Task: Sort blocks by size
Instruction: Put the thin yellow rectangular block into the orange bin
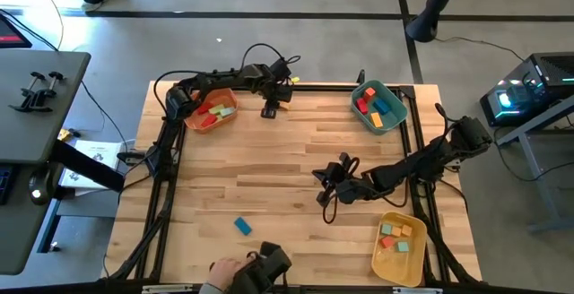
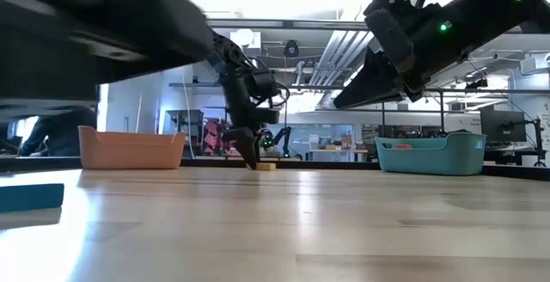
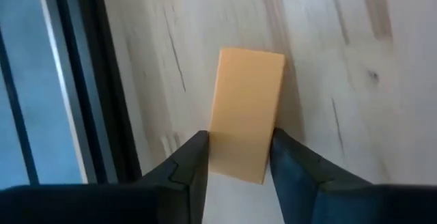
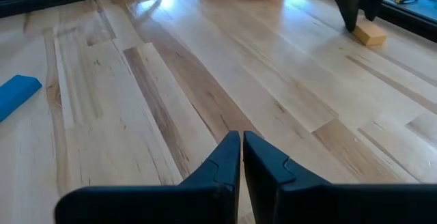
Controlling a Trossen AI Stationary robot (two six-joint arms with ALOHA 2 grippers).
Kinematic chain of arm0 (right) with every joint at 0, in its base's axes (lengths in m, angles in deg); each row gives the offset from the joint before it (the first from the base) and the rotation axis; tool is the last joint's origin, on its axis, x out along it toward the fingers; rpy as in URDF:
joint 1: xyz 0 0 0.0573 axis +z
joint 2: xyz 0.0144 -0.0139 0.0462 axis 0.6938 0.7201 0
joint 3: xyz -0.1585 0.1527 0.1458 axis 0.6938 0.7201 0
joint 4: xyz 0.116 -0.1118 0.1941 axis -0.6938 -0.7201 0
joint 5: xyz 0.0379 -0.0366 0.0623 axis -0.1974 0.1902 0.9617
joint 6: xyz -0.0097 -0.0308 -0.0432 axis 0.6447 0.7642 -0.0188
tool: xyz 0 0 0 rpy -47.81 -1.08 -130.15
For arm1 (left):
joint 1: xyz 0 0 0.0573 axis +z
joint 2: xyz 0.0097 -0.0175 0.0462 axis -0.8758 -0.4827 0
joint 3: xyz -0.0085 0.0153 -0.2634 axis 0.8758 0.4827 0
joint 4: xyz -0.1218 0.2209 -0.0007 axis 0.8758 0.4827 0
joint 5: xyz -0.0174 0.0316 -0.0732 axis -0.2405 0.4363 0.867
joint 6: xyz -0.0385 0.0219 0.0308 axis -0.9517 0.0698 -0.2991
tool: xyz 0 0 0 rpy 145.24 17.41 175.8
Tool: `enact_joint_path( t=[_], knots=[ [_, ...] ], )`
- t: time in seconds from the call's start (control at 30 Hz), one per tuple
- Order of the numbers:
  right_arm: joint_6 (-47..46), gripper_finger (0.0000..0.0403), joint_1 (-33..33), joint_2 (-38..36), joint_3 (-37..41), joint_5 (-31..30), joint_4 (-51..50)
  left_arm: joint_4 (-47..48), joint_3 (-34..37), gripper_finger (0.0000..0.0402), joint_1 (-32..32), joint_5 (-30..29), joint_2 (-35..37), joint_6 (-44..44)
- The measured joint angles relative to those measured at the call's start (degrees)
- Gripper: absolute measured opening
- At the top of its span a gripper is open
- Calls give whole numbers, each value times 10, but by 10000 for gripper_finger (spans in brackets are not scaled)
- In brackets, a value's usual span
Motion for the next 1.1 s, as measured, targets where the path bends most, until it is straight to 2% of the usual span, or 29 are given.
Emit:
enact_joint_path(
  t=[0.33,0.47,0.63,0.77,0.83,0.97,1.1],
  knots=[
    [14,13,1,0,0,1,-5,141,-1,88,-19,-8,7,-86],
    [29,13,1,0,0,1,-5,171,2,82,-35,0,26,-141],
    [29,13,4,0,0,1,-21,177,25,56,-69,9,70,-212],
    [30,13,16,0,0,1,-27,149,92,12,-97,2,142,-276],
    [30,13,23,0,0,-4,-27,129,135,2,-112,-4,177,-298],
    [34,13,29,0,0,-18,-26,4,217,17,-128,-2,253,-298],
    [34,13,27,0,0,-20,-27,-109,288,48,-118,-2,274,-301]
  ],
)
